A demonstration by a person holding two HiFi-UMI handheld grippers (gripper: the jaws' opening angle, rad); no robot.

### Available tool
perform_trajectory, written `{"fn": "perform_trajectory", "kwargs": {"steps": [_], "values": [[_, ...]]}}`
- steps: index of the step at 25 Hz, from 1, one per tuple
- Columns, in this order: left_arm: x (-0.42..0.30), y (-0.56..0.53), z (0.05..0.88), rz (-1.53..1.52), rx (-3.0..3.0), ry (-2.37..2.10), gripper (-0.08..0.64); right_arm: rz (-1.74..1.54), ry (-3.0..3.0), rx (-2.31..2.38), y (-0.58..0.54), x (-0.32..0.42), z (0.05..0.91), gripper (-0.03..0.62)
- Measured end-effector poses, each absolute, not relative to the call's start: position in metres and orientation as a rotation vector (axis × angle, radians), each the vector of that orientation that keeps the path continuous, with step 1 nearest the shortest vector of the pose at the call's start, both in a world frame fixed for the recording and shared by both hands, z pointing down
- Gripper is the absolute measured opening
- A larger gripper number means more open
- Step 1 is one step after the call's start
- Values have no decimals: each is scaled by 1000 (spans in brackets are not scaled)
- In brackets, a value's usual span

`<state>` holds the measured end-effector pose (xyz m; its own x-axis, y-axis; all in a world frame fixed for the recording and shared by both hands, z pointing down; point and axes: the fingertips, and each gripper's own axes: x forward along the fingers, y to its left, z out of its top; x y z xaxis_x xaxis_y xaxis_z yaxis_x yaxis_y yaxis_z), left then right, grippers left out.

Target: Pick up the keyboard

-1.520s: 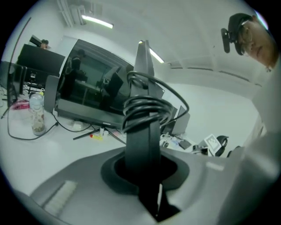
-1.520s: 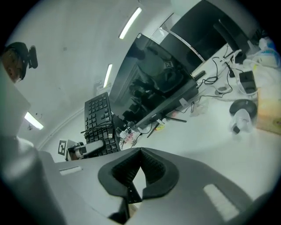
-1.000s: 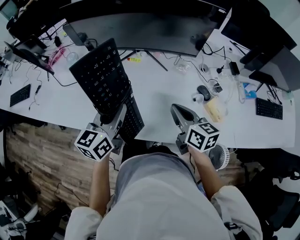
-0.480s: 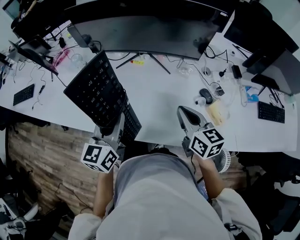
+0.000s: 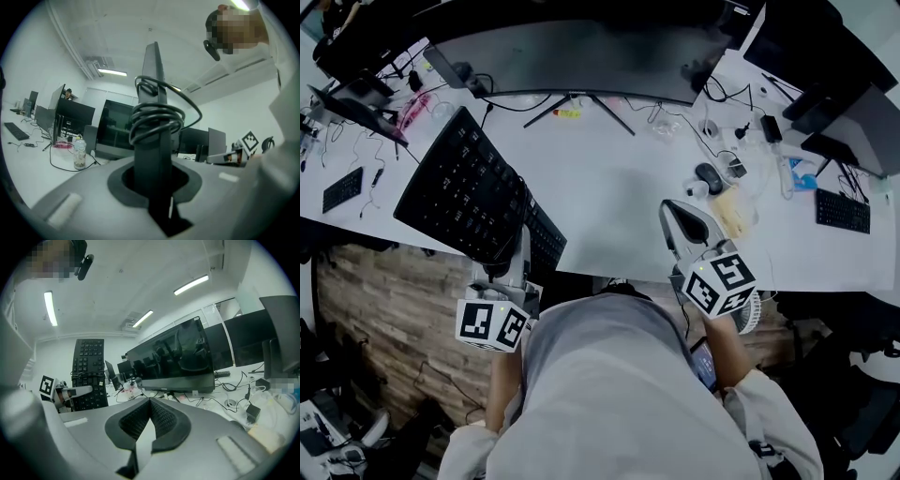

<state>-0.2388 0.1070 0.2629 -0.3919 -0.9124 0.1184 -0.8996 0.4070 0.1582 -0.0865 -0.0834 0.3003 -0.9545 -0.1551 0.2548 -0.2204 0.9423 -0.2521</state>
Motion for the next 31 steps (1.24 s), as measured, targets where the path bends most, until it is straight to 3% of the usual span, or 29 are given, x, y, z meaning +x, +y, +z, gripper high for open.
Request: {"fn": "perform_trajectory", "kwargs": {"steps": [31], "values": [[-246, 107, 274, -159, 1535, -2452, 0, 357, -2811, 242, -86, -73, 302, -5]]}}
